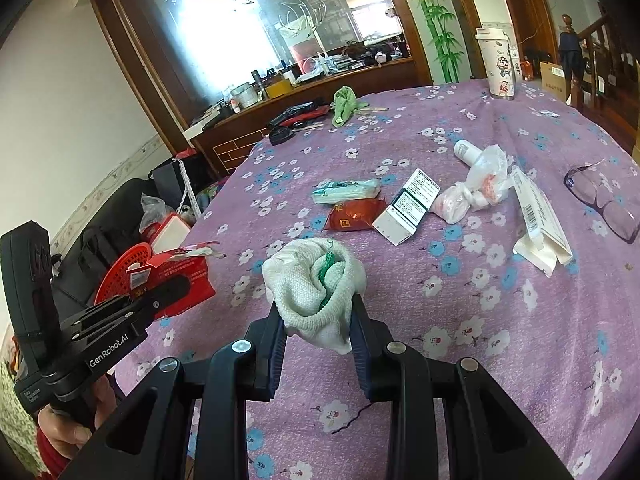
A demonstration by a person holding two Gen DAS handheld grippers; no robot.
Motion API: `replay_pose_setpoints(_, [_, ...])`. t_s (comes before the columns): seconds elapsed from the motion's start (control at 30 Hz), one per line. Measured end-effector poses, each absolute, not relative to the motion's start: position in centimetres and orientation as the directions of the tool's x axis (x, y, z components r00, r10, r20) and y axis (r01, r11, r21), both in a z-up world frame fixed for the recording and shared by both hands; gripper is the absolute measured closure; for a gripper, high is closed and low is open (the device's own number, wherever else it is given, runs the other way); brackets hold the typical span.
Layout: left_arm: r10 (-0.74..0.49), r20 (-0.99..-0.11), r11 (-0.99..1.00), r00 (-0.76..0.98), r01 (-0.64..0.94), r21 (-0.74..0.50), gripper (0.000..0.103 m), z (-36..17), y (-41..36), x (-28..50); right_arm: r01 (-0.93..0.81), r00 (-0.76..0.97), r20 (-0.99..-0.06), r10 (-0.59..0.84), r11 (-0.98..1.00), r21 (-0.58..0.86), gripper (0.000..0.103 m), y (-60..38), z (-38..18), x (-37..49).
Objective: Collect trash
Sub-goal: 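Carry the wrapper and tissue to the red basket and release both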
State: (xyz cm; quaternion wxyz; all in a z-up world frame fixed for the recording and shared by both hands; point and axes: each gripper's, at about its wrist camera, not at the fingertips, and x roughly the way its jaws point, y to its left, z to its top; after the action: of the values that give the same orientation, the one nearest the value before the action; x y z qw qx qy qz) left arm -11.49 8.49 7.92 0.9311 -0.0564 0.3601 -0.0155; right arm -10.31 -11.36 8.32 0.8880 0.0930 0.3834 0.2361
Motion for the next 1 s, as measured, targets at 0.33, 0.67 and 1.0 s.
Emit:
replay_pose_setpoints(0.33, [-0.07,-0.657,0.994,0.75,-0.005,-0.112,0.093,8.8,8.3,-12.6,-0.358,0.601,-0.629,0.493,0.87,0.34,0.072,-11.5,8.7,-10.8])
replay_pose_setpoints(0.67, [-0.073,-0.647,0.993,0.759,-0.005,-0.117,0.093,9.2,8.3,-13.1,-0.365,0.605,-0.625,0.493,0.87,0.332,0.072,-11.4,9.0,-11.0])
replay_pose_setpoints(1.0, [-0.067,-0.642,0.992,0.764,-0.017,-0.123,0.093,9.8,8.9,-13.4,-0.365,0.602,-0.629,0.492,0.87,0.331,0.072,-11.3,8.9,-10.9])
